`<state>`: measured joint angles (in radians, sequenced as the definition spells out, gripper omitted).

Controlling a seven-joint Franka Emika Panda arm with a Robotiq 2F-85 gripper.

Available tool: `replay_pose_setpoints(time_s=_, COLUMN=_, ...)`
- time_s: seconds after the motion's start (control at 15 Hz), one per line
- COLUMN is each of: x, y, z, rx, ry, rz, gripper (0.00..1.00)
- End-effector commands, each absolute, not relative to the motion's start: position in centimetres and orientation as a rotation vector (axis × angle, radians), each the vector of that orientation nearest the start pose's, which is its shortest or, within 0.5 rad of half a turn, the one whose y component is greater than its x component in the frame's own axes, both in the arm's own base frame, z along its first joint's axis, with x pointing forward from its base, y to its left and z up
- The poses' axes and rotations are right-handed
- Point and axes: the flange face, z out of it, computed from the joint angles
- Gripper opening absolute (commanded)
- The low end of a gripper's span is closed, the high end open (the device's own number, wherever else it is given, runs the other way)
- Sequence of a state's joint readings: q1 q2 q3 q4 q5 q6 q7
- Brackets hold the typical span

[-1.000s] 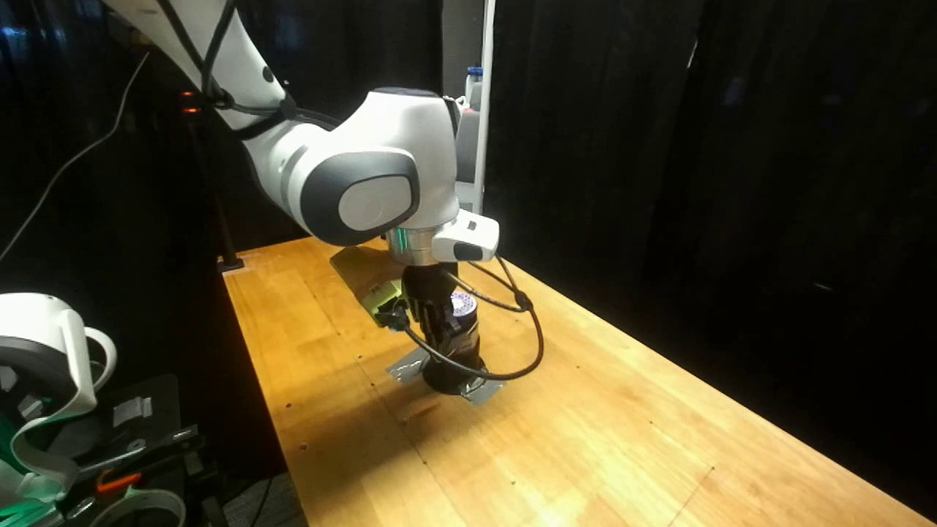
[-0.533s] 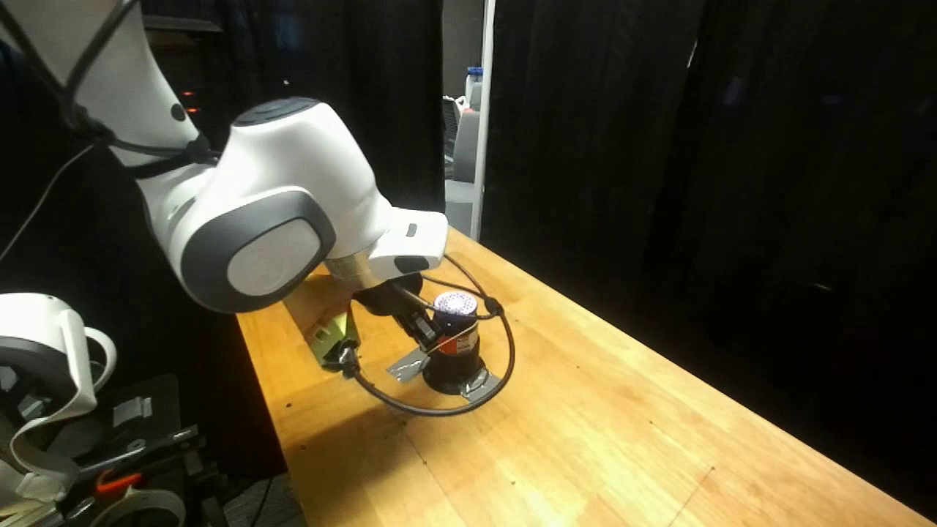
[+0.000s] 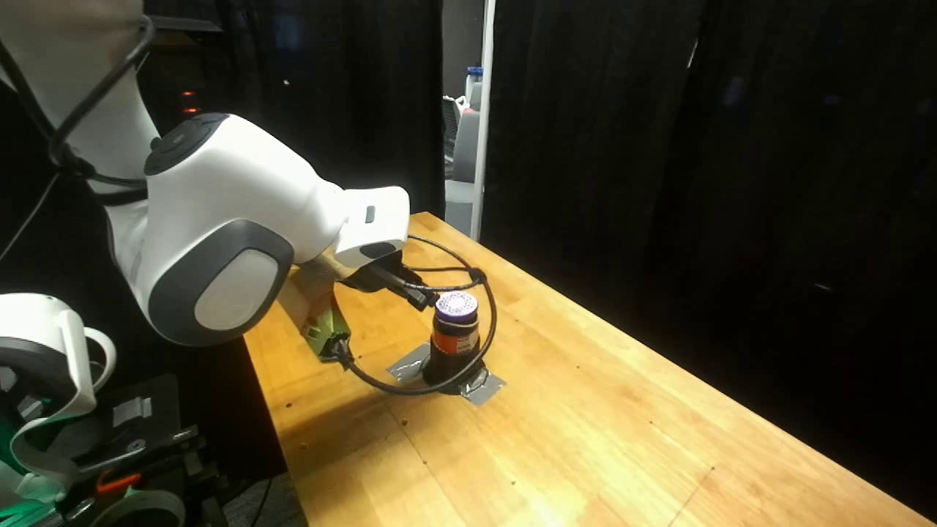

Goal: Put the rubber band on the jar.

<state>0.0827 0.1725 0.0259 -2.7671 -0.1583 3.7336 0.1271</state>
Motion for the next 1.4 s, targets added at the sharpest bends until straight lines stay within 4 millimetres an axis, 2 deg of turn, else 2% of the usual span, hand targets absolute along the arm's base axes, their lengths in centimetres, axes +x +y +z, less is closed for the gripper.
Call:
replay_pose_setpoints(time_s=0.0, x=41.6, y=8.2, z=24.9, rx=-2.669, ry=-0.269, rz=-1.281, gripper=0.01)
replay_pose_setpoints(time_s=0.2, x=41.2, y=8.9, z=24.6, rx=-2.634, ry=-0.318, rz=-1.337, gripper=0.01)
replay_pose_setpoints(time_s=0.27, x=41.4, y=9.0, z=24.6, rx=-2.671, ry=-0.354, rz=-1.306, gripper=0.04)
replay_pose_setpoints(time_s=0.33, x=41.6, y=9.1, z=24.9, rx=-2.709, ry=-0.382, rz=-1.261, gripper=0.26)
replay_pose_setpoints(time_s=0.47, x=42.1, y=9.9, z=25.8, rx=-2.768, ry=-0.459, rz=-1.163, gripper=0.29)
replay_pose_setpoints(time_s=0.6, x=42.6, y=11.0, z=27.3, rx=-2.818, ry=-0.526, rz=-1.070, gripper=0.42)
replay_pose_setpoints(time_s=0.67, x=42.1, y=11.2, z=28.2, rx=-2.847, ry=-0.564, rz=-1.023, gripper=0.49)
replay_pose_setpoints(time_s=0.73, x=39.9, y=11.2, z=28.4, rx=-2.880, ry=-0.608, rz=-0.950, gripper=0.58)
replay_pose_setpoints(time_s=0.8, x=42.1, y=12.3, z=29.5, rx=-2.891, ry=-0.639, rz=-0.917, gripper=0.64)
replay_pose_setpoints(time_s=0.93, x=41.4, y=13.3, z=30.4, rx=-2.940, ry=-0.714, rz=-0.786, gripper=0.80)
replay_pose_setpoints(time_s=1.07, x=38.8, y=14.1, z=31.4, rx=-2.995, ry=-0.769, rz=-0.650, gripper=0.95)
replay_pose_setpoints(time_s=1.13, x=39.0, y=15.2, z=32.0, rx=-3.011, ry=-0.795, rz=-0.587, gripper=0.99)
replay_pose_setpoints(time_s=1.33, x=37.7, y=17.4, z=33.6, rx=-2.999, ry=-0.933, rz=-0.356, gripper=1.00)
